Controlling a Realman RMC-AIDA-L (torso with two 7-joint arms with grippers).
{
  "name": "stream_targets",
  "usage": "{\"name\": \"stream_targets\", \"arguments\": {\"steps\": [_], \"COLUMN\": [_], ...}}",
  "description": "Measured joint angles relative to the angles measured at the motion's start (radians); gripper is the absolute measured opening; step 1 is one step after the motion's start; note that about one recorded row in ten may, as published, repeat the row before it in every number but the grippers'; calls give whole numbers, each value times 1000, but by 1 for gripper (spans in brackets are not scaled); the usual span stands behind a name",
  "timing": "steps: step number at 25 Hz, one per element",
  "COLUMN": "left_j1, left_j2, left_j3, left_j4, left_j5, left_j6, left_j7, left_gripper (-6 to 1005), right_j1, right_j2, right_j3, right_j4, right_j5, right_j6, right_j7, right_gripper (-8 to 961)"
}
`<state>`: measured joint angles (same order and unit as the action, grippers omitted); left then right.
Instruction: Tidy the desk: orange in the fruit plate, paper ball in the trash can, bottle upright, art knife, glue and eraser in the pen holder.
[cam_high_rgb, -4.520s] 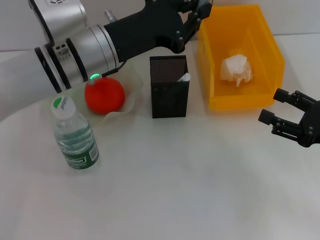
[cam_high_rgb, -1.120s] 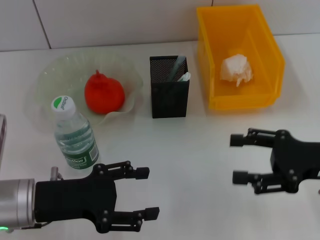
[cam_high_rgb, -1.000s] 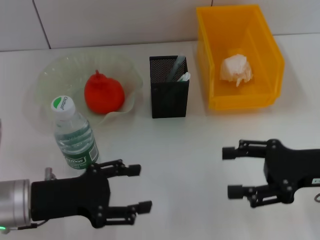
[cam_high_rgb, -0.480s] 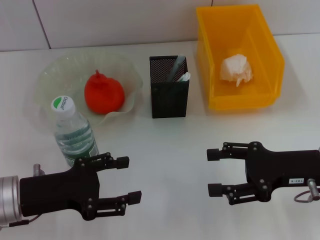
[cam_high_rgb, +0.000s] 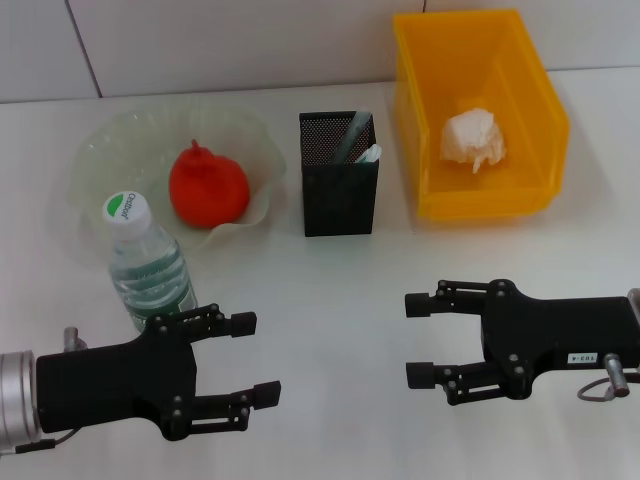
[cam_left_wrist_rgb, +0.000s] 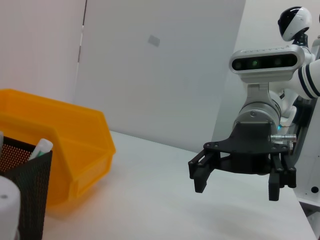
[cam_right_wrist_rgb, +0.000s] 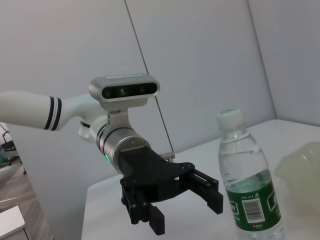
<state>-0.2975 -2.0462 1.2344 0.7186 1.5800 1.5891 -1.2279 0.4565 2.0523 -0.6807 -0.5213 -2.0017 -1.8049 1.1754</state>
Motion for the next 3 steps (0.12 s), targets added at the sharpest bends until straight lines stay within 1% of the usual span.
{"name": "stream_targets", "arguments": {"steps": [3], "left_j1": [1], "left_j2": [0], "left_j3": [0], "left_j4": [-1], "left_j5": [0], "left_j6": [0], "left_j7": [-1], "left_gripper": [811], "right_j1": [1], "right_j2": [0], "right_j3": [1], "right_j4": [0], "right_j5": [0], "right_j6": [2], "right_j7": [0], "right_gripper": [823]}}
